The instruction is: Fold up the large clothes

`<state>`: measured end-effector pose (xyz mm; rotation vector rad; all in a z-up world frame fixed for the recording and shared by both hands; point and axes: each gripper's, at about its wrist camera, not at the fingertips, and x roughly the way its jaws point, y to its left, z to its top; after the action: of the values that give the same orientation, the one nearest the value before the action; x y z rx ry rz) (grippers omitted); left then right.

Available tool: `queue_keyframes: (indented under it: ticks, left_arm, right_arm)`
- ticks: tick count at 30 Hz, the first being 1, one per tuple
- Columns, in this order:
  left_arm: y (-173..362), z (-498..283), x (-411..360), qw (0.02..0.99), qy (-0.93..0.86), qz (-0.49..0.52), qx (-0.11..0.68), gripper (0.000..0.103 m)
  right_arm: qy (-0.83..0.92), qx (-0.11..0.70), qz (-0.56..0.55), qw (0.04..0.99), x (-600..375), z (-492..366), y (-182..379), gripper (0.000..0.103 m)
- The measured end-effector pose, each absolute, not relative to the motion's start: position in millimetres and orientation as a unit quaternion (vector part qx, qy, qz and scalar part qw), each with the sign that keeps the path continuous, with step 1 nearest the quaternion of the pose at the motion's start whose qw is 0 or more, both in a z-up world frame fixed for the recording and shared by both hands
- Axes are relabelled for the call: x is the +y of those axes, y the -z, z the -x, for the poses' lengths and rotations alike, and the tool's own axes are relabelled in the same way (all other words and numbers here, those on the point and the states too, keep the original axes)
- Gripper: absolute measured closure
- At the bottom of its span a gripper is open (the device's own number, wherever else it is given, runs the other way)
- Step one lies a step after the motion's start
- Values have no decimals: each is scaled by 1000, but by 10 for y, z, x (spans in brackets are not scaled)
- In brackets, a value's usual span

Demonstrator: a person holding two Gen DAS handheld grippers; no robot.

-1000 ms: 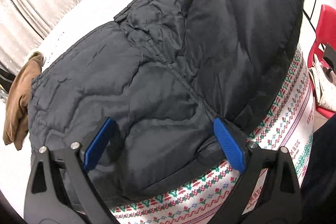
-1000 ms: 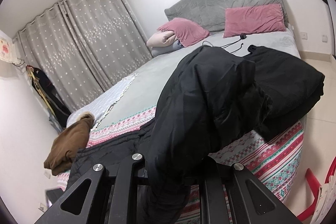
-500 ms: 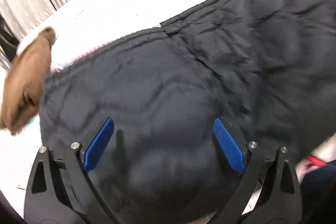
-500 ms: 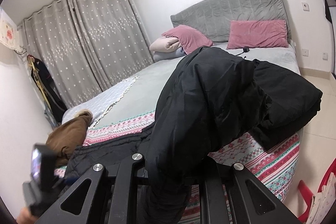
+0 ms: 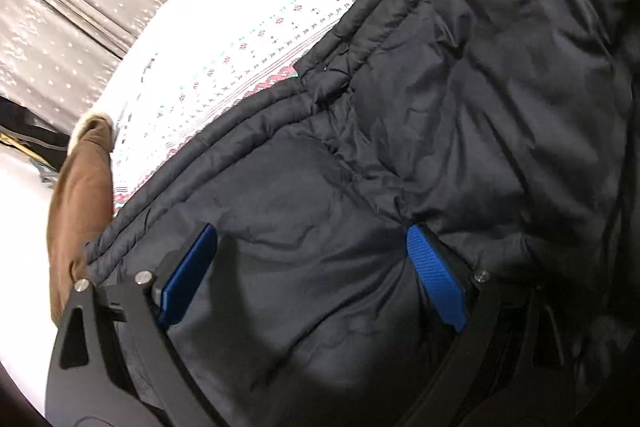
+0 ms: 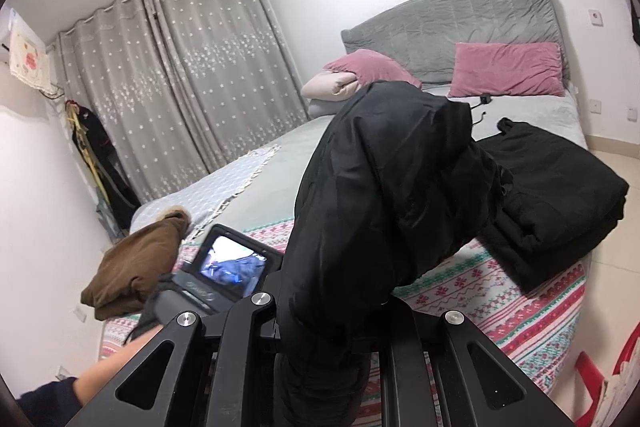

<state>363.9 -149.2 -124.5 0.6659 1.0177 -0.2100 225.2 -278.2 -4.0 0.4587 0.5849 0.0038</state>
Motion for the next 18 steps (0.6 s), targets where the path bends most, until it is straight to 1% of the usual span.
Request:
queue_keyframes:
  ticks: [4,8,11,14,18]
  left_arm:
    - [1062,-3874,-1463,823,102,-288,479,7]
    - [1225,-3967,-1563,810,98,-309,489,7]
    - [1260,-3934,-1535,815,97,-292,492,7]
    - [1147,-3953,-1403,818,126,-259,499,7]
    - [851,-3936,-974,836,139,-201,492,7]
  right_arm:
    - [-14,280,-231,932,-2754,-2243,28,88]
    - [-29,274,-231,933,-2708,-2264,-6,88]
    - [-40,275,-226,934,-2656,-2292,-4,88]
    - [-39,273,-221,935,-2649,-2299,-18,88]
    - [-36,269,-223,936,-2668,-2303,-37,88]
